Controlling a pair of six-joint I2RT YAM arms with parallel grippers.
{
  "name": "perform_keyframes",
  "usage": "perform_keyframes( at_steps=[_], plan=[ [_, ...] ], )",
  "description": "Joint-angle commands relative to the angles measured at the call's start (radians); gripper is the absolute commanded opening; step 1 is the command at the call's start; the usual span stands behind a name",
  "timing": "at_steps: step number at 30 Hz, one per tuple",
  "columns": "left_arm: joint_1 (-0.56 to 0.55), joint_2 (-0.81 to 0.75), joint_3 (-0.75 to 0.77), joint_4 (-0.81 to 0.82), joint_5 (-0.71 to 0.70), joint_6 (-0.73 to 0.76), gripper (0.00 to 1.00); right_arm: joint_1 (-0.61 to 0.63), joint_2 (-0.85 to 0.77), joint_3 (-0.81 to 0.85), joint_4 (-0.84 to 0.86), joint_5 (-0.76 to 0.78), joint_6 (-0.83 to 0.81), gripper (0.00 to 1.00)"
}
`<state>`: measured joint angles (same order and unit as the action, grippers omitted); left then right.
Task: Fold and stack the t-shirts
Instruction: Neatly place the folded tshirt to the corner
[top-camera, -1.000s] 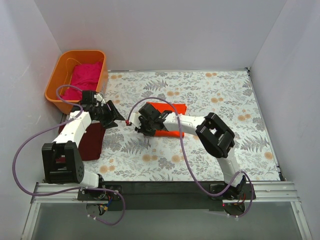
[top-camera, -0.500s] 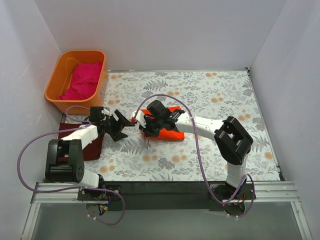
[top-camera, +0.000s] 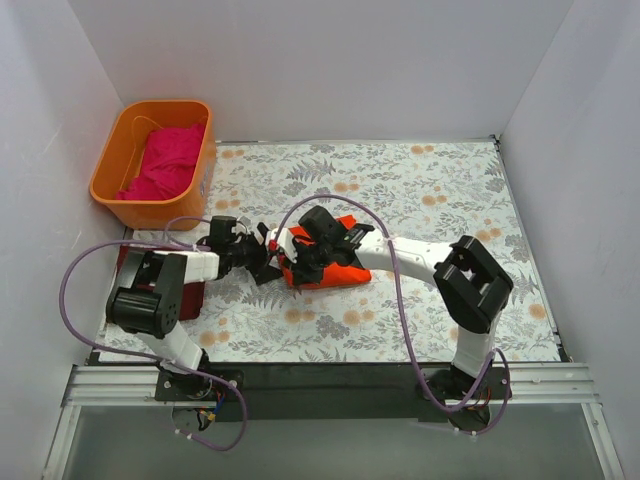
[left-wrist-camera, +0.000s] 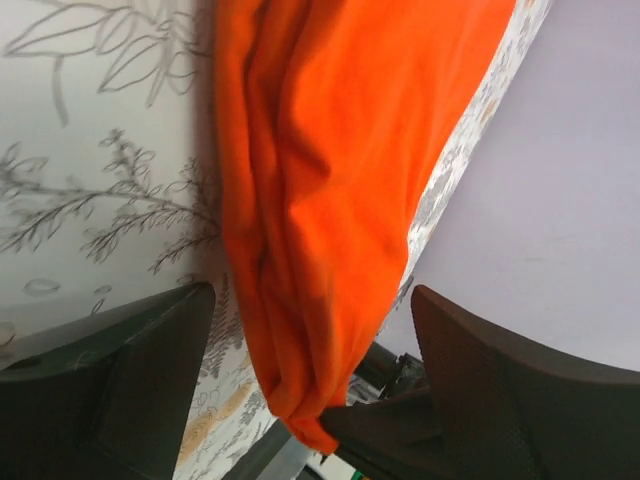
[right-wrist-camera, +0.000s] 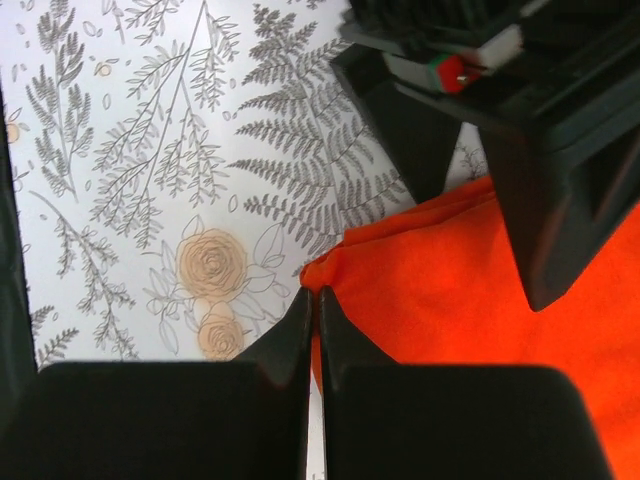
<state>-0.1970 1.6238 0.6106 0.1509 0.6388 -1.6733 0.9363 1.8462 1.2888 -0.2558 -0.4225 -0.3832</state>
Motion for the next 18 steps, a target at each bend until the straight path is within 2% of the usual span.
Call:
perform_keyframes(
  at_steps=[1,4,7,18],
  plan=[
    [-0.012,0.098,0.044,0.012,0.034,0.041,0.77,0.010,-0.084,-0.026,0.023,-0.064,-0.003,0.01],
    [-0.016,0.178,0.081,-0.010,0.135,0.075,0.61,0.013,-0.108,-0.060,0.033,-0.076,-0.008,0.01],
    [-0.033,0.237,0.118,-0.043,0.174,0.116,0.56,0.019,-0.127,-0.088,0.046,-0.081,-0.011,0.01],
    [-0.073,0.317,0.123,-0.057,0.219,0.119,0.55,0.027,-0.150,-0.128,0.095,-0.082,0.015,0.01]
  ],
)
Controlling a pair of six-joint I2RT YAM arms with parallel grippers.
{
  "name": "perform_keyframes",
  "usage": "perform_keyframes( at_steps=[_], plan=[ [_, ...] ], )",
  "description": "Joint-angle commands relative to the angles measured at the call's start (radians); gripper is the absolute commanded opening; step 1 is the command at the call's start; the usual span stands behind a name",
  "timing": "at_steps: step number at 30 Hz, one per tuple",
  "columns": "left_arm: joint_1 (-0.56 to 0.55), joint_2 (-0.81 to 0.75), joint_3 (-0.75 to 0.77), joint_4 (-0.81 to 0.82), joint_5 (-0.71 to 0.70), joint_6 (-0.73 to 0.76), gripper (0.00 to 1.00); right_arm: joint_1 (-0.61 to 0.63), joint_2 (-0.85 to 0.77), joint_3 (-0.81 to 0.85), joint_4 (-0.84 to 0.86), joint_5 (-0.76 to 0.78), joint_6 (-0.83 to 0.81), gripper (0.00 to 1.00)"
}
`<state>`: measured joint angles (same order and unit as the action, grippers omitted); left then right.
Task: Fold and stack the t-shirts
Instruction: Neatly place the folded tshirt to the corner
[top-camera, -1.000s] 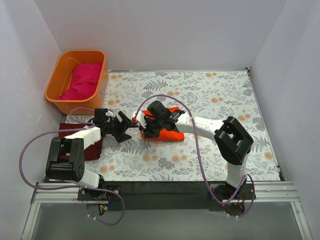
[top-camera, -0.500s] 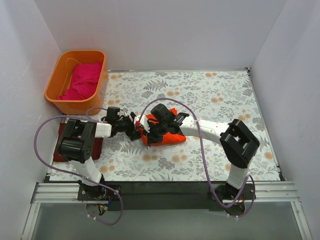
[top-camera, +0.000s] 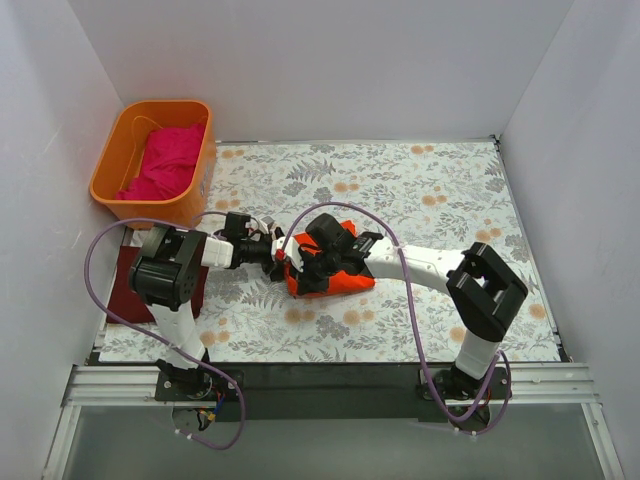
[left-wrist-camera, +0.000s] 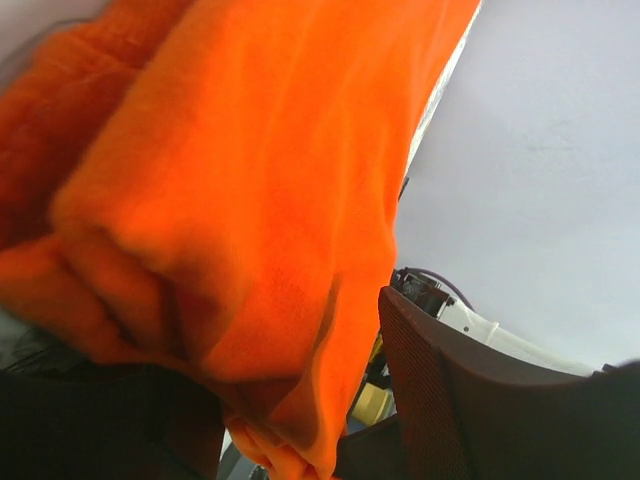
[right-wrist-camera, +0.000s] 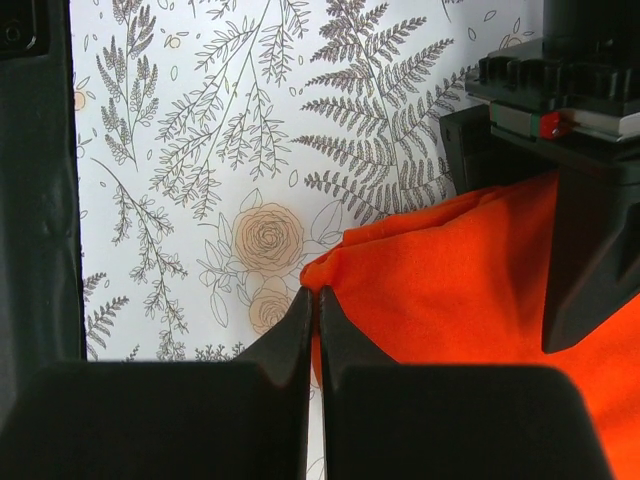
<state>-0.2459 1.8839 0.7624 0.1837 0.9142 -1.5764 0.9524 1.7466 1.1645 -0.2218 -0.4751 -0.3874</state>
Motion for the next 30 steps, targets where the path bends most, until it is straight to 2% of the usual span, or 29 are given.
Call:
perform_keyframes(
  at_steps=[1,5,9,12,13,15,17,18,19,20,21,24,30],
  plan=[
    [-0.024,0.060,-0.031,-0.090,-0.057,0.024,0.56,0.011,-0.052,0.000,0.064,-0.031,0.025,0.01],
    [-0.030,0.057,-0.038,-0.098,-0.070,0.027,0.63,0.016,-0.073,-0.005,0.084,-0.049,0.065,0.01],
    [-0.030,0.043,-0.057,-0.090,-0.087,0.035,0.57,0.020,-0.085,-0.014,0.091,-0.060,0.073,0.01],
    [-0.030,0.020,-0.040,-0.122,-0.092,0.065,0.39,0.022,-0.087,-0.019,0.093,-0.069,0.073,0.01],
    [-0.030,0.009,-0.029,-0.142,-0.097,0.096,0.28,0.022,-0.087,-0.020,0.093,-0.076,0.071,0.01],
    [-0.030,-0.040,0.006,-0.234,-0.109,0.136,0.14,0.028,-0.088,-0.025,0.091,-0.082,0.067,0.01],
    [-0.029,-0.077,0.043,-0.324,-0.141,0.230,0.00,0.029,-0.088,-0.028,0.081,-0.083,0.067,0.13],
    [-0.030,-0.107,0.081,-0.439,-0.152,0.269,0.00,0.028,-0.090,-0.028,0.072,-0.077,0.068,0.20],
    [-0.030,-0.123,0.107,-0.499,-0.173,0.306,0.00,0.028,-0.093,-0.029,0.061,-0.074,0.064,0.36],
    [-0.029,-0.135,0.130,-0.618,-0.210,0.399,0.00,0.028,-0.105,-0.029,0.040,-0.071,0.064,0.42],
    [-0.029,-0.170,0.161,-0.662,-0.271,0.436,0.00,0.028,-0.116,-0.032,0.032,-0.068,0.062,0.48],
    [-0.007,-0.219,0.192,-0.815,-0.385,0.571,0.00,0.023,-0.171,-0.046,-0.013,-0.063,0.045,0.97],
    [0.049,-0.284,0.282,-1.024,-0.500,0.749,0.00,0.003,-0.272,-0.061,-0.111,-0.030,-0.005,0.99]
  ],
)
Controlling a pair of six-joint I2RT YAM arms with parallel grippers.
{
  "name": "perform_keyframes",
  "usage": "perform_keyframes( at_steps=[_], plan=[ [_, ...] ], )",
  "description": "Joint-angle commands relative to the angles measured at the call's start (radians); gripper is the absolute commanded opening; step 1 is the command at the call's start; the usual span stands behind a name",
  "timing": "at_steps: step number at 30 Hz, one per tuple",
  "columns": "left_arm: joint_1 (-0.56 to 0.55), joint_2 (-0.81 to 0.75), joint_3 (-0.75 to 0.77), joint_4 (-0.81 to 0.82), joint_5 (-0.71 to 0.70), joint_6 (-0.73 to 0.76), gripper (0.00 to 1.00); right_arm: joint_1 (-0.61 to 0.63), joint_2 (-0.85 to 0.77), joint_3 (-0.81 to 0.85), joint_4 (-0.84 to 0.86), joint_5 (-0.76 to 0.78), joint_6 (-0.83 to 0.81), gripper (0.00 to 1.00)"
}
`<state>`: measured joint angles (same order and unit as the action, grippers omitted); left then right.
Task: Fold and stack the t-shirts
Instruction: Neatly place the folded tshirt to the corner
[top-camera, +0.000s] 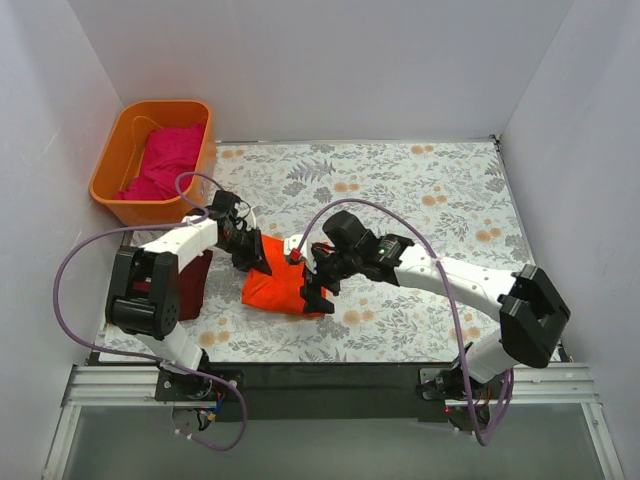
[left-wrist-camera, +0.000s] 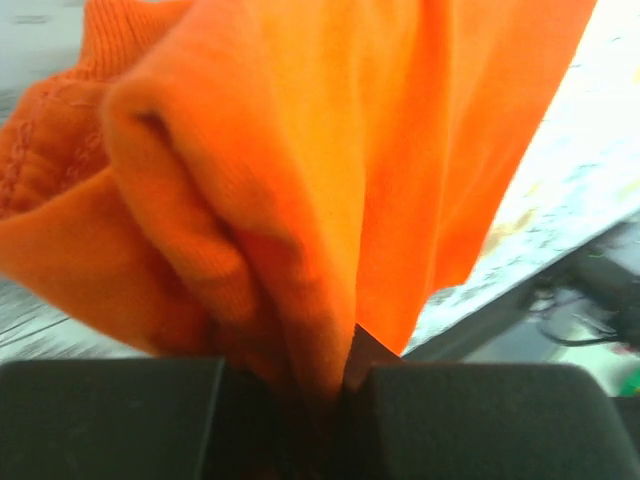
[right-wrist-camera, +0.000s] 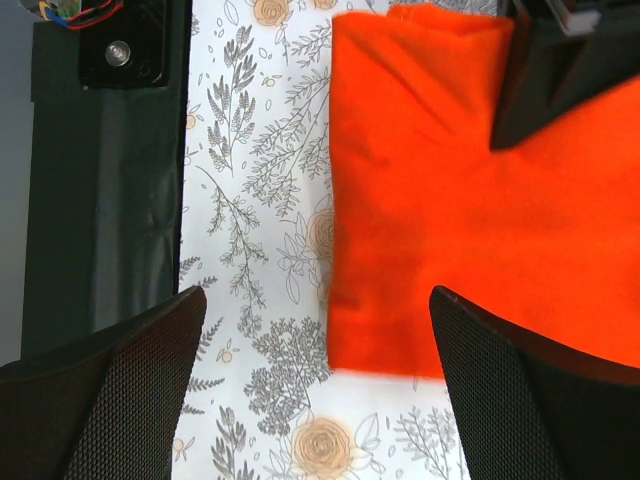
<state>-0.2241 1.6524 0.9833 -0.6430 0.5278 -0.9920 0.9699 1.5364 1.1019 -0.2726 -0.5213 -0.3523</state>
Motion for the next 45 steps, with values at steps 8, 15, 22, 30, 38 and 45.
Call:
perform_keyframes(
  at_steps=[8,15,22,30,38,45],
  plan=[
    [0.130,-0.114,0.253,-0.436,-0.190,0.449,0.00,-0.051,-0.114,-0.065,-0.116,0.084,-0.105,0.98],
    [0.206,-0.178,0.301,-0.553,-0.267,0.556,0.00,-0.060,-0.130,-0.089,-0.116,0.104,-0.114,0.99],
    [0.318,-0.200,0.333,-0.612,-0.310,0.676,0.00,-0.060,-0.140,-0.099,-0.116,0.107,-0.128,0.98],
    [0.454,-0.195,0.417,-0.633,-0.296,0.762,0.00,-0.060,-0.145,-0.099,-0.122,0.118,-0.132,0.99],
    [0.542,-0.175,0.485,-0.681,-0.267,0.822,0.00,-0.060,-0.156,-0.128,-0.123,0.121,-0.142,0.98],
    [0.580,-0.171,0.540,-0.750,-0.238,0.874,0.00,-0.060,-0.159,-0.140,-0.123,0.121,-0.149,0.98]
  ],
)
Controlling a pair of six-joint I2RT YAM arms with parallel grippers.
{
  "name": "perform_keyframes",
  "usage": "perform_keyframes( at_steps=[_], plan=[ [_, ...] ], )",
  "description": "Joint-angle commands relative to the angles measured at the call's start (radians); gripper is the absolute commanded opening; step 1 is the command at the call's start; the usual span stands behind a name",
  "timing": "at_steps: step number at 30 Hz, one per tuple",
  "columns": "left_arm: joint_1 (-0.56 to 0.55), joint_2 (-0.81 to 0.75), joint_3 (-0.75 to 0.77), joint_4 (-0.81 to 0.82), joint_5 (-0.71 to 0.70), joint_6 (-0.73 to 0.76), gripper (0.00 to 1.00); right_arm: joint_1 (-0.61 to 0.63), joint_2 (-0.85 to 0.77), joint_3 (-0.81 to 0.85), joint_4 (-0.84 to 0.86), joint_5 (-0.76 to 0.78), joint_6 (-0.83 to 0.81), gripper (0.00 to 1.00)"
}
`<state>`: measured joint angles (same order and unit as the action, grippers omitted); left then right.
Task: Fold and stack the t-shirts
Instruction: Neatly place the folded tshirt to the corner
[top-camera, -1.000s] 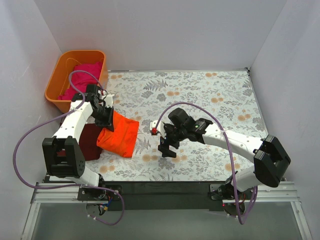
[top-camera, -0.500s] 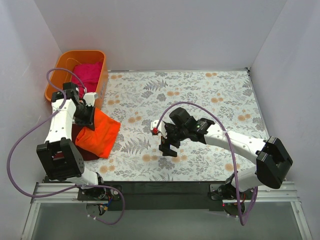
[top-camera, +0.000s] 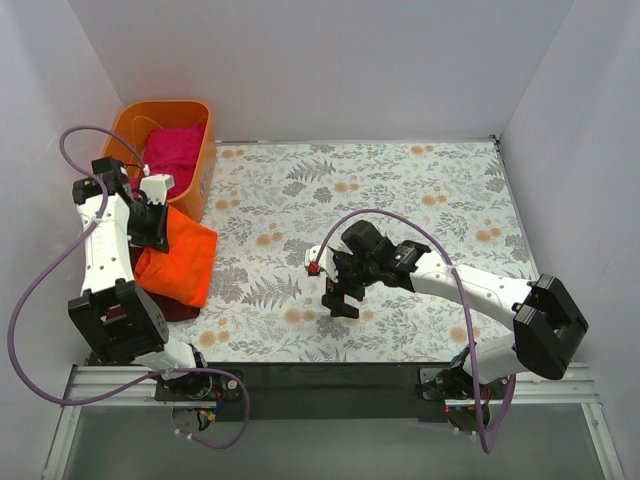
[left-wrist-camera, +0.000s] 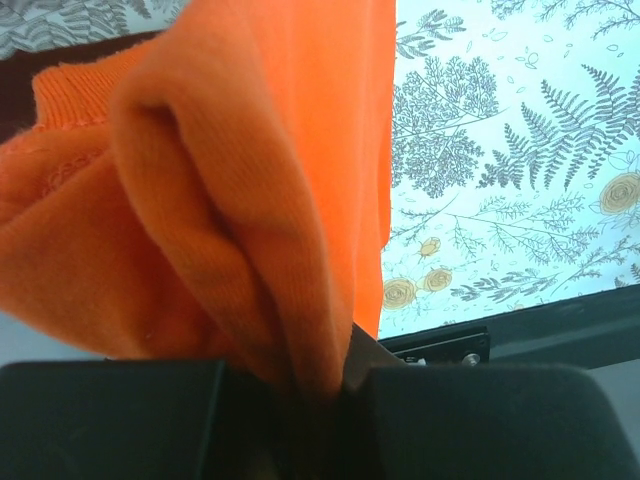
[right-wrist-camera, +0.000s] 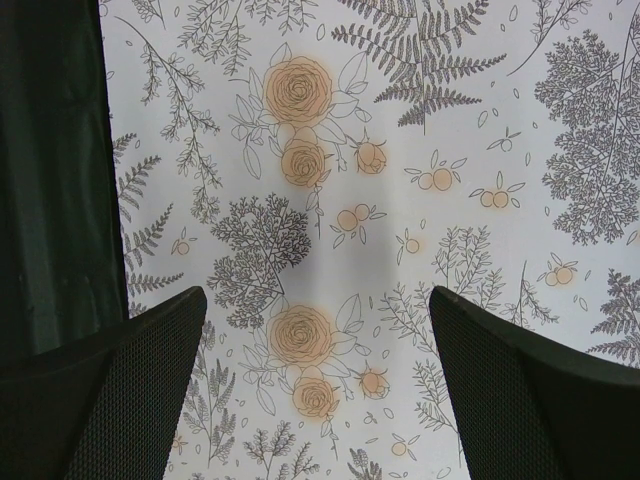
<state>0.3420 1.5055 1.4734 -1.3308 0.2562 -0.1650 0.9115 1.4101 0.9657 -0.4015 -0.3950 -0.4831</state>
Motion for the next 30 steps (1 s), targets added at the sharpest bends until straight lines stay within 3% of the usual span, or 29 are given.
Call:
perform_keyframes(
  at_steps=[1,18,30],
  plan=[
    [0.018,-0.024,0.050,-0.062,0.034,0.054,0.00,-0.002,-0.033,-0.004,0.007,-0.007,-0.018,0.98],
    [0.111,0.010,-0.111,0.097,-0.043,0.142,0.00,-0.002,-0.036,-0.009,0.006,0.002,-0.031,0.98],
    [0.170,0.076,-0.107,0.176,-0.089,0.234,0.00,-0.002,-0.031,-0.007,0.003,0.015,-0.031,0.98]
  ],
)
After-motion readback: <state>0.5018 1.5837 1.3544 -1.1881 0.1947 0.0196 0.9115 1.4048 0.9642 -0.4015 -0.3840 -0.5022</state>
